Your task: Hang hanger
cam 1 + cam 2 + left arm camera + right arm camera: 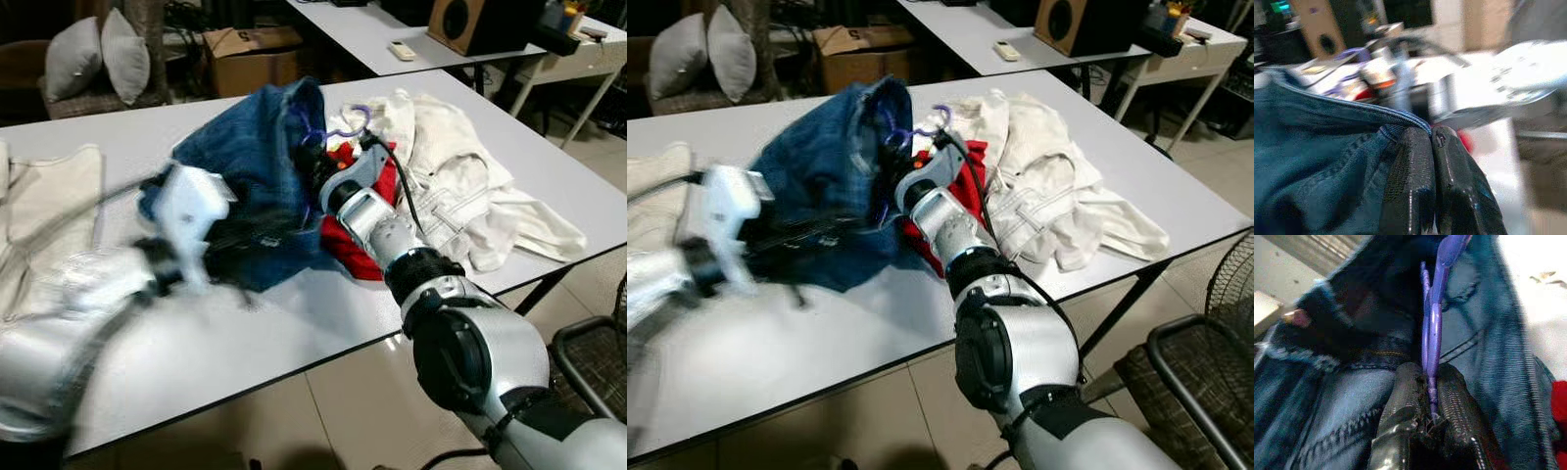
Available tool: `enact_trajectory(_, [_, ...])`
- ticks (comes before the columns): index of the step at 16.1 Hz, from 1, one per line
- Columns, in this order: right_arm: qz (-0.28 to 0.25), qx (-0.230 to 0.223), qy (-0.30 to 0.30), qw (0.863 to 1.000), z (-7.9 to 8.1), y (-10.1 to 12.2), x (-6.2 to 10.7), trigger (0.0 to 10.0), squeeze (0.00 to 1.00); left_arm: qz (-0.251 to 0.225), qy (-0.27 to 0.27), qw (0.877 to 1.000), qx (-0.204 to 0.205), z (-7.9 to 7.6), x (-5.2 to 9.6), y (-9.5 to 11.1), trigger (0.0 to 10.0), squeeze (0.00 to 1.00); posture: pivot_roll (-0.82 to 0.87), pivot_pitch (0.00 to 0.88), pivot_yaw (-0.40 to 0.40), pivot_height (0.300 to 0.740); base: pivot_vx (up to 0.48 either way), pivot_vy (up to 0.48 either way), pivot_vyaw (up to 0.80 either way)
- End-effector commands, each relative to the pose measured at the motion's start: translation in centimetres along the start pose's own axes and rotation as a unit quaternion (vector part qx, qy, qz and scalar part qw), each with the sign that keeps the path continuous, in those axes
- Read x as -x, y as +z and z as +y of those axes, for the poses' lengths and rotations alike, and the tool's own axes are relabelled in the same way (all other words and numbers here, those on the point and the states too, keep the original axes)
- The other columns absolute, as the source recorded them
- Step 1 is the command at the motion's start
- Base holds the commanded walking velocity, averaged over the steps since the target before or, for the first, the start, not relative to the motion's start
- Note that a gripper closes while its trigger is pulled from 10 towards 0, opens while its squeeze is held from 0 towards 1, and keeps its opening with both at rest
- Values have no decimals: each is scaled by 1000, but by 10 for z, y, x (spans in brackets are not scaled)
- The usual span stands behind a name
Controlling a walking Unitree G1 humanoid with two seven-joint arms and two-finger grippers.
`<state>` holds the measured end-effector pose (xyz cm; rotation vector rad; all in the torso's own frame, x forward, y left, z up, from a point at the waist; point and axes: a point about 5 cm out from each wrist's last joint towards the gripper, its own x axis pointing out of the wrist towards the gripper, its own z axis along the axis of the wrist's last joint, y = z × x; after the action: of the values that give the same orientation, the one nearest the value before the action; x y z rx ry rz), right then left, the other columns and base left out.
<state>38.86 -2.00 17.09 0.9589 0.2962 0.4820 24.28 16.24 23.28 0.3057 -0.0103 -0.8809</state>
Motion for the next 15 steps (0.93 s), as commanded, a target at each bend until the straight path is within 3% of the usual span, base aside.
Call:
enact_trajectory(1, [7,4,9,1000,-2,-1,2,10000,0,28,11,999,-21,7,8,-5,0,0,-5,0,-38,740,0,0,0])
enact_trajectory(3, [12,6,23,1000,-7,9,7,10000,0,80,46,995,-48,24,25,-12,0,0,-16,0,-28,740,0,0,0])
enact_trajectory(4, [13,12,29,999,-9,13,9,10000,0,83,48,994,-50,25,28,-11,1608,0,-18,0,-26,740,0,0,0])
enact_trajectory(5, [14,20,35,999,-12,17,13,10000,0,81,45,995,-48,23,28,-9,10000,0,-27,0,-17,740,0,0,0])
enact_trajectory(6, [16,30,38,999,-16,18,16,10000,0,73,15,997,-12,17,27,-8,10000,0,-34,0,-10,740,0,0,0])
enact_trajectory(7, [20,35,39,998,-19,17,19,10000,0,71,9,997,-11,15,26,-8,10000,1000,-40,0,-4,740,0,0,0])
enact_trajectory(10, [27,39,37,998,-26,14,25,10000,0,83,-82,993,31,-2,28,-12,10000,1000,-54,0,13,740,0,0,0])
enact_trajectory(11, [27,40,36,998,-27,14,27,10000,0,71,-89,993,36,-4,28,-9,10000,1000,-54,0,13,740,0,0,0])
enact_trajectory(13, [27,42,37,998,-26,15,27,10000,0,38,-85,995,41,-2,27,-1,10000,1000,-54,0,12,740,0,0,0])
enact_trajectory(15, [30,48,42,998,-25,15,27,10000,0,13,-40,999,33,12,26,5,10000,1000,-49,0,3,740,0,0,0])
